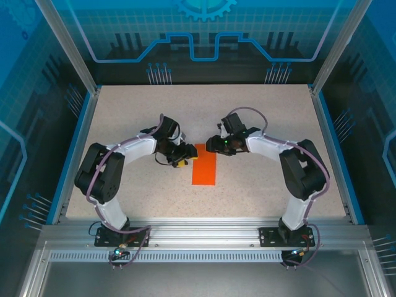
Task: Fold a paper plane with a square sheet of paper (fold left side to right side)
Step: Third fold the triangle at the center of the table.
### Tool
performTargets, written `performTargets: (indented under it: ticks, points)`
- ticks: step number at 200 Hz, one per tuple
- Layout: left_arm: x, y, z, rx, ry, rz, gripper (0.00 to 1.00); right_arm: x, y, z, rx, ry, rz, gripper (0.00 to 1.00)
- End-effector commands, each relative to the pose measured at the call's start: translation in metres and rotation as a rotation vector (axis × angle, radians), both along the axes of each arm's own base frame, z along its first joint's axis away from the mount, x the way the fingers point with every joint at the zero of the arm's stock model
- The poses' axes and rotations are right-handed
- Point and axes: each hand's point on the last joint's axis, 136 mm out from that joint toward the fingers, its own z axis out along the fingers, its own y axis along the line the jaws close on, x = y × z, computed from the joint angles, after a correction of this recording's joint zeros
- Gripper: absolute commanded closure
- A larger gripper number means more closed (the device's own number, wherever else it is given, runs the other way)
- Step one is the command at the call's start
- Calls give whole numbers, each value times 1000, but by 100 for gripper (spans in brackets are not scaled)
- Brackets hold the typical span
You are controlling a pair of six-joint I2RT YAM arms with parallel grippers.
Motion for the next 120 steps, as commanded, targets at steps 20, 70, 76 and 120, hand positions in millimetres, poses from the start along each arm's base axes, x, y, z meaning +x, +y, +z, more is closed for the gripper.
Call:
performTargets:
  ticks: [20, 70, 76, 120]
  points:
    - [-11, -4, -13, -40, 47, -48, 42, 9, 11, -19, -26, 37, 23, 51]
    - [-15, -5, -21, -37, 77, -57, 42, 6, 7, -42, -72, 79, 47, 53]
    - [-16, -5, -22, -38, 79, -60, 42, 6, 8, -43, -77, 81, 53, 53]
    - [-21, -5, -27, -32, 102, -68, 43, 8, 5, -53, -121, 98, 84, 56]
